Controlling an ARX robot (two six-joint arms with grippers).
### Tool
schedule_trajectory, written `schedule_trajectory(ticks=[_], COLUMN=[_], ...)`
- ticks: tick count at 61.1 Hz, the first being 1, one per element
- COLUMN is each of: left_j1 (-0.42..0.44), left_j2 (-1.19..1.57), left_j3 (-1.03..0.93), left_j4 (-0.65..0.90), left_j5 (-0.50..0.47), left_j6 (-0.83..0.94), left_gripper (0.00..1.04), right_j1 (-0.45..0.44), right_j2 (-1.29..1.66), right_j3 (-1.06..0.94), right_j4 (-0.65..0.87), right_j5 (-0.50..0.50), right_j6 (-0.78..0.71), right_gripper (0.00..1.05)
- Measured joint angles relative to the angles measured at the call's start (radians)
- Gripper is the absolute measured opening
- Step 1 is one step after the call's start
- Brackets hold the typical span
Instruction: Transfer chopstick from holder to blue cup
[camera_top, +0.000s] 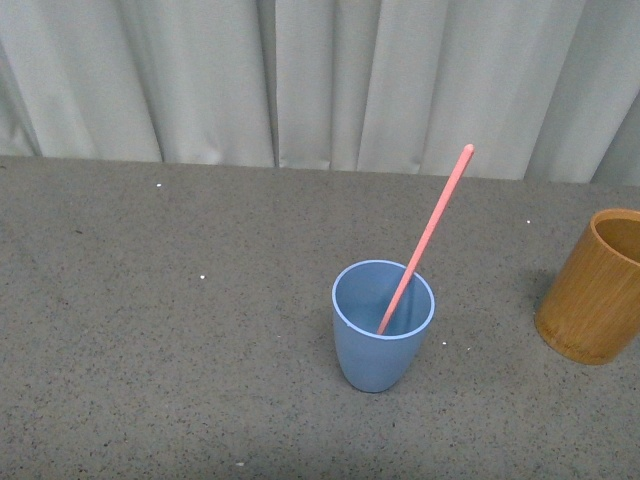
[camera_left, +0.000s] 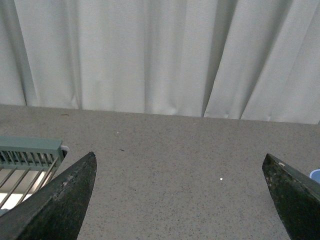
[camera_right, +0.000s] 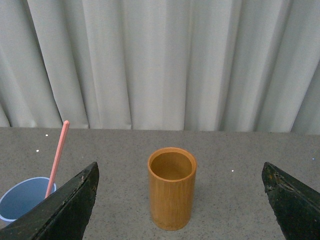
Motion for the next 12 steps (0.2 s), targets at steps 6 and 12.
schedule_trajectory(ticks=[6, 12], left_j1=[0.000, 0.000], left_j2=[0.000, 0.000], left_j3=[0.000, 0.000], left_j4=[0.000, 0.000], left_j5=[0.000, 0.000], left_j6=[0.000, 0.000], left_gripper=[0.98, 0.98], right_j1=[0.000, 0.000], right_j2=[0.000, 0.000], right_j3=[0.000, 0.000], right_j4=[0.000, 0.000], right_j5=[0.000, 0.000], right_j6=[0.000, 0.000], right_gripper=[0.95, 0.95])
